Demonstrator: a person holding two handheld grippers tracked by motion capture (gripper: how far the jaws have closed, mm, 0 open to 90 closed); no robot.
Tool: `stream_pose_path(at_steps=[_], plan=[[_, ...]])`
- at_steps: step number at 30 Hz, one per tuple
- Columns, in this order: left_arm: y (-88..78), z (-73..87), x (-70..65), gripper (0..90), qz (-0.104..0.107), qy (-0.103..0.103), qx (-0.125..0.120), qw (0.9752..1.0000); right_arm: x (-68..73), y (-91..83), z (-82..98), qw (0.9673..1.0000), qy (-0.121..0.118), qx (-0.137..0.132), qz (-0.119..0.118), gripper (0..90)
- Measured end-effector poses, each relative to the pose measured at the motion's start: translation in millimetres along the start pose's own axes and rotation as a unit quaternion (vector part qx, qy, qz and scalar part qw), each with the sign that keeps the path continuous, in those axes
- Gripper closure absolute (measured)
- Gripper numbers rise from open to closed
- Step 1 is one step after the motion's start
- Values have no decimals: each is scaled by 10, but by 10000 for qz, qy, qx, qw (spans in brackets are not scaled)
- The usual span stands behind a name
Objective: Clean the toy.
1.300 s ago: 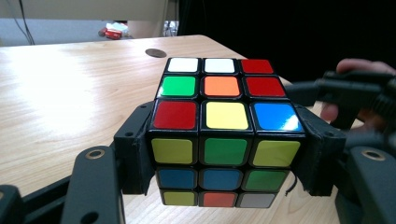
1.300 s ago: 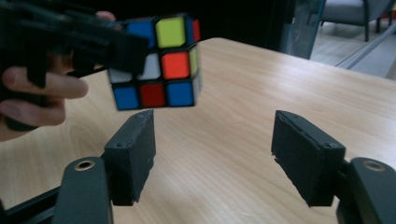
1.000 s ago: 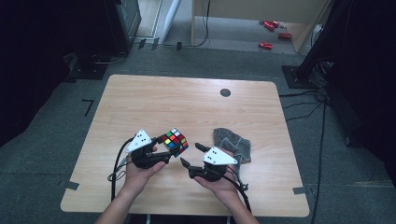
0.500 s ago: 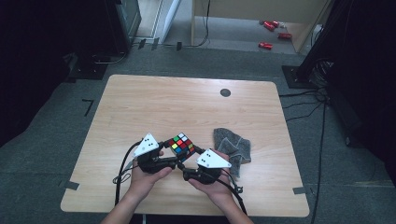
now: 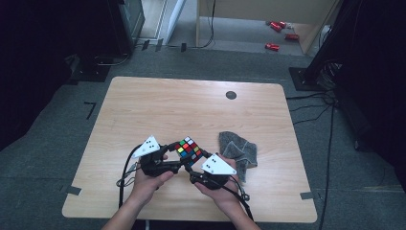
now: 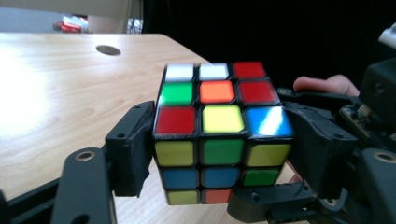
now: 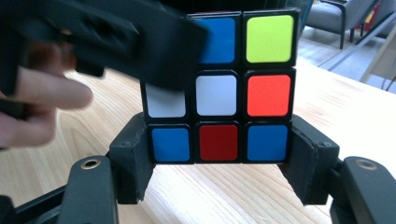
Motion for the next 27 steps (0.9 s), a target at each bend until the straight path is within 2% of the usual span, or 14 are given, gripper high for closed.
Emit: stream_pose_path(at_steps=[6, 9, 11, 13, 16, 18, 22, 25, 26, 27], plan=[[-90, -49, 105, 298, -19, -106, -165, 9998, -165, -37, 11, 9995, 280, 53, 150, 343], [-134, -73, 138, 305, 20, -106, -263, 9996, -218, -64, -5, 9993, 306, 61, 198, 344], [-154, -79, 150, 342, 44, -18, -279, 9996, -247, -82, -20, 9991, 342, 77, 230, 344], [-154, -69, 167, 348, -54, 98, -229, 9997, -278, -99, -34, 9989, 367, 93, 284, 344], [-142, -44, 189, 337, -111, 226, -176, 9995, -325, -129, -51, 9984, 458, 102, 312, 344], [-128, -24, 202, 298, -234, 383, -131, 9989, -357, -148, -68, 9982, 507, 83, 313, 344], [-85, 35, 190, 236, -368, 810, 8, 9960, -405, -196, -107, 9978, 601, 25, 282, 344], [-31, 93, 157, 173, -533, 1246, 210, 9906, -413, -225, -139, 9977, 658, -15, 190, 344], [-21, 106, 144, 171, -647, 1376, 197, 9882, -410, -231, -149, 9976, 675, -17, 142, 344], [-12, 111, 136, 172, -703, 1437, 188, 9869, -406, -233, -159, 9975, 700, -15, 100, 344]])
Point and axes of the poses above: each handheld gripper's, and its own axes: y roughly forward along the jaws, z roughly out of its underside, x roughly to its left, the point moved 4 cm from there along y, roughly forward along the jaws
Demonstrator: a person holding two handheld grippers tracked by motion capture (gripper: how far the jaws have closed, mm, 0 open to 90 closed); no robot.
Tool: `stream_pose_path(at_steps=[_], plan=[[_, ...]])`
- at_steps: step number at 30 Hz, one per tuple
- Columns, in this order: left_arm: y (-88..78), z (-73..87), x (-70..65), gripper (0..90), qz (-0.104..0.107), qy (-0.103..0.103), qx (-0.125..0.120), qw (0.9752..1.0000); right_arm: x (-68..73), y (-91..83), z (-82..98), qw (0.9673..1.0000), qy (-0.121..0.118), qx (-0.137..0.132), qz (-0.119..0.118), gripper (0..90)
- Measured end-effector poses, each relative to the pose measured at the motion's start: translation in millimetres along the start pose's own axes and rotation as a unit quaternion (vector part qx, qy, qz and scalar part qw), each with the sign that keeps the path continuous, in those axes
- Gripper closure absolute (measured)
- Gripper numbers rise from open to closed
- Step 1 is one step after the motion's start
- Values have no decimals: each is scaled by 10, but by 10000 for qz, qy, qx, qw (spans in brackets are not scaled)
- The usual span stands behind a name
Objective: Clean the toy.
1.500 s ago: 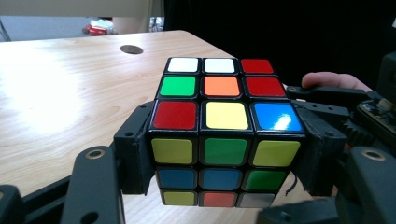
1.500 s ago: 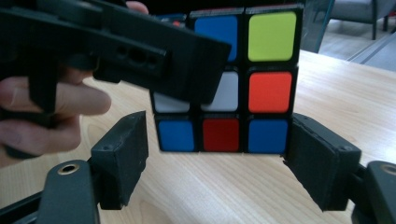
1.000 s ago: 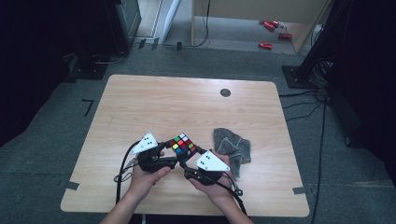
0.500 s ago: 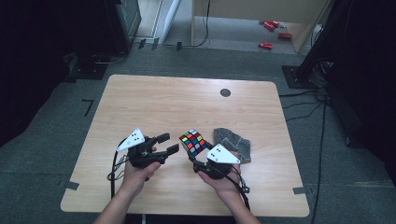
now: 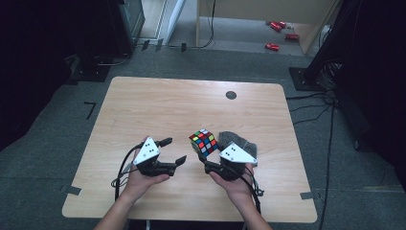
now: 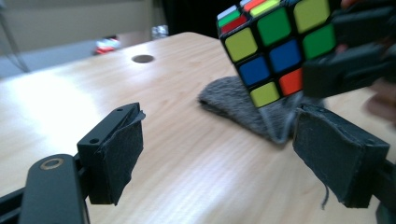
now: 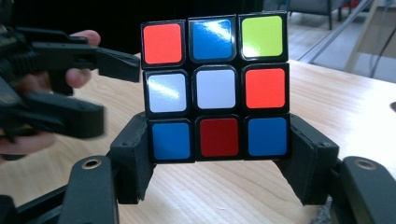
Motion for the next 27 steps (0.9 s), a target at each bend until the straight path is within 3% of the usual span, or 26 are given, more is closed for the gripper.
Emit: stream_pose_path(at_steps=[2, 7, 16, 22, 27], plan=[[14, 3, -21, 171, 80, 84, 6, 9999, 15, -5, -14, 10000, 36, 31, -71, 343], [84, 61, -106, 163, -9, 648, 173, 9977, 61, -16, -31, 9996, 130, 81, -246, 343], [120, 53, -169, 174, 28, 1018, -38, 9948, 134, 6, 2, 9984, 167, 256, -478, 343], [160, 79, -239, 182, -18, 1529, -81, 9882, 181, 29, 31, 9958, 292, 444, -747, 343], [184, 95, -291, 190, -23, 1771, -109, 9841, 189, 47, 53, 9921, 538, 627, -943, 343]])
Point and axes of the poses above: each handheld gripper's, and its own axes: y roughly forward along the jaws, z roughly out of its underside, x roughly to its left, the point moved 4 cm from there along y, roughly forward along the jaws
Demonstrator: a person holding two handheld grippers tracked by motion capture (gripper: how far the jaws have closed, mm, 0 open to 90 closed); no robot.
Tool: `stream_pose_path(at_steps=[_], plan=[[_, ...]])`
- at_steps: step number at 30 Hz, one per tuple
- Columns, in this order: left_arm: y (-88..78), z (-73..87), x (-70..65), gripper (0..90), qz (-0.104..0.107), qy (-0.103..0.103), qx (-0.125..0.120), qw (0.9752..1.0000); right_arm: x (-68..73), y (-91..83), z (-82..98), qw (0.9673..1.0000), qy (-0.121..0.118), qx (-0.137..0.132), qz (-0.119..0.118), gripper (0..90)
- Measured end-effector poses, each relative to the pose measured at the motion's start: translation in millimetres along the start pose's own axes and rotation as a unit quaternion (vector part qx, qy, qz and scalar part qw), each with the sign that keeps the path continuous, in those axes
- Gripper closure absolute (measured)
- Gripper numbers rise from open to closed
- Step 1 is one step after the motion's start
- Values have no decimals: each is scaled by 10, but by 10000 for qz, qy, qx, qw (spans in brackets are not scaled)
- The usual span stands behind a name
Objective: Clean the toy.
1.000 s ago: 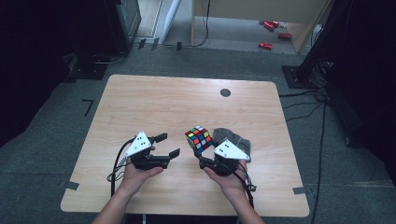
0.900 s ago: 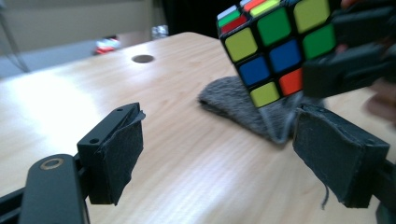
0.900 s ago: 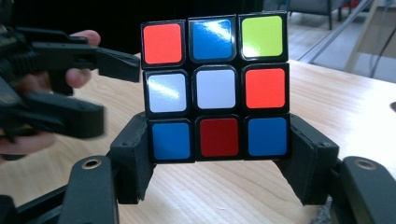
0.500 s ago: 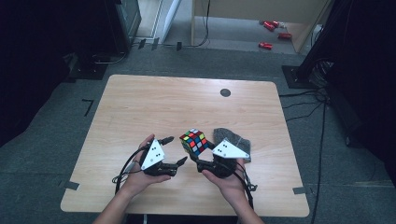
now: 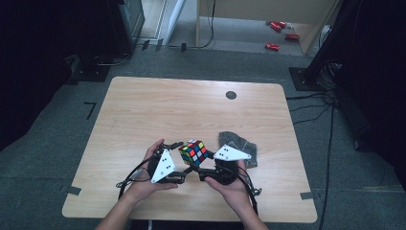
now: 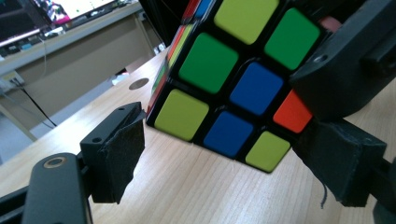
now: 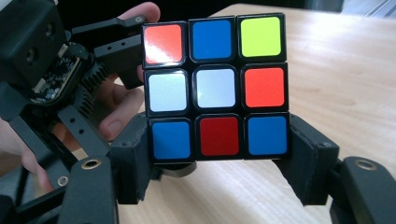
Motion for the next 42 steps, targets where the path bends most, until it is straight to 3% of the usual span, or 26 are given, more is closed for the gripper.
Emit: stream_pose_path(at_steps=[5, 13, 22, 25, 29, 32, 35, 42], plan=[[6, -5, -35, 267, -135, 243, 9, 9996, -27, 1, 12, 9994, 299, 101, -148, 342], [15, 10, -60, 288, -257, 383, 78, 9989, -64, 14, 29, 9977, 579, 198, -285, 333], [13, 26, -27, 292, -320, 246, 202, 9990, -99, -10, 8, 9974, 665, 83, -281, 309], [-5, 31, 11, 294, -342, 114, 217, 9991, -109, -37, -12, 9977, 636, -3, -233, 298], [-23, 45, 95, 298, -453, -208, 378, 9980, -129, -67, -37, 9983, 535, -186, -109, 297], [-52, 40, 133, 299, -288, -455, 360, 9979, -135, -99, -61, 9982, 477, -335, -101, 326], [-59, 7, 104, 301, -130, -469, 318, 9983, -127, -122, -78, 9978, 471, -432, -166, 337], [-24, 14, 63, 304, -124, -453, 403, 9981, -113, -129, -97, 9967, 606, -462, -267, 272]])
Point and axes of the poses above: each handheld gripper's, and its own axes: y roughly forward along the jaws, z roughly out of its underside, x roughly to its left, the point moved 4 cm from there along y, roughly forward along the jaws
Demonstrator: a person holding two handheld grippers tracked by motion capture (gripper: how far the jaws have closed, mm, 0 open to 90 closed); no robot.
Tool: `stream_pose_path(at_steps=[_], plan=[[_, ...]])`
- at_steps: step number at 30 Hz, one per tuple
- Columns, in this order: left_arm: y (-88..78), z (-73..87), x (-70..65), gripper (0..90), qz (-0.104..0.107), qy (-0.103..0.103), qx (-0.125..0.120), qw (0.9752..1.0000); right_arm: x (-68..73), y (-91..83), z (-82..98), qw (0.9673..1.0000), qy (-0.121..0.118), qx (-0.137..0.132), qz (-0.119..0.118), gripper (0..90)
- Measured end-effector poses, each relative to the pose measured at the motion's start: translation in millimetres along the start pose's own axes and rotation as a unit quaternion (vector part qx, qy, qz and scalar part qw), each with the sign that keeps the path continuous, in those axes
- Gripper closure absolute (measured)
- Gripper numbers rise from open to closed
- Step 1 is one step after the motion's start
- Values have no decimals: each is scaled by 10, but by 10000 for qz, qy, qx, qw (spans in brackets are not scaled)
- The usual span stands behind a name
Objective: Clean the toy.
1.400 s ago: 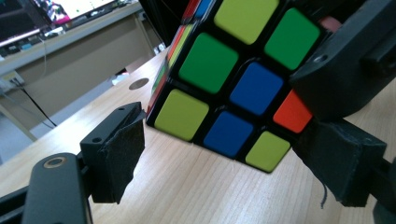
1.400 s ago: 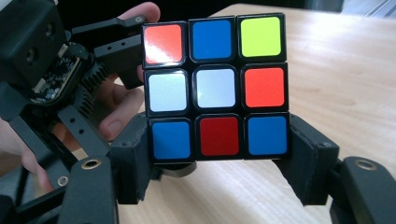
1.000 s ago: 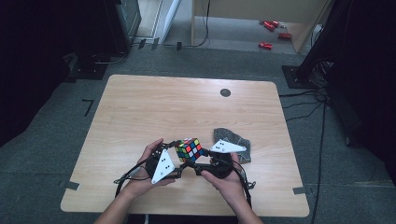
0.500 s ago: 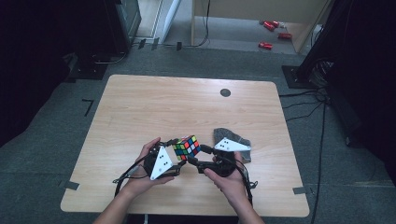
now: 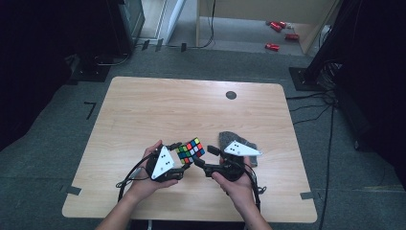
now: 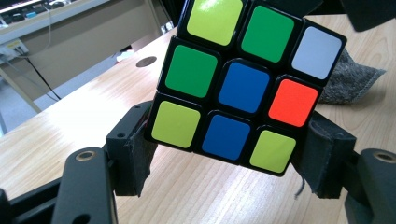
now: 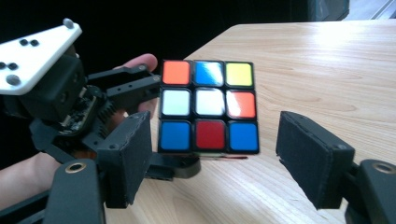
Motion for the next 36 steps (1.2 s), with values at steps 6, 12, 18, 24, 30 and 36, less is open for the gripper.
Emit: stream_pose_path(at_steps=[6, 12, 18, 24, 30, 36], plan=[[-3, -12, -46, 304, 194, -6, -101, 9998, 31, 44, 26, 10000, -5, 92, -12, 282], [-6, -27, -95, 304, 313, 66, -146, 9994, 28, 71, 59, 9996, 220, 185, 6, 289], [0, -30, -112, 314, 409, 68, -173, 9990, -8, 69, 69, 9985, 487, 243, -4, 314], [8, -27, -128, 292, 277, 192, -204, 9992, -22, 74, 81, 9964, 764, 329, -137, 336], [15, -20, -139, 277, 202, 325, -246, 9990, -17, 90, 93, 9942, 973, 422, -196, 339], [18, -23, -157, 283, 162, 452, -293, 9984, -27, 62, 85, 9923, 1117, 474, -248, 346]])
Point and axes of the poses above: each handheld gripper's, and its own axes: y roughly forward along the jaws, z roughly out of its underside, x roughly to its left, the point moved 4 cm from there along y, roughly forward along the jaws
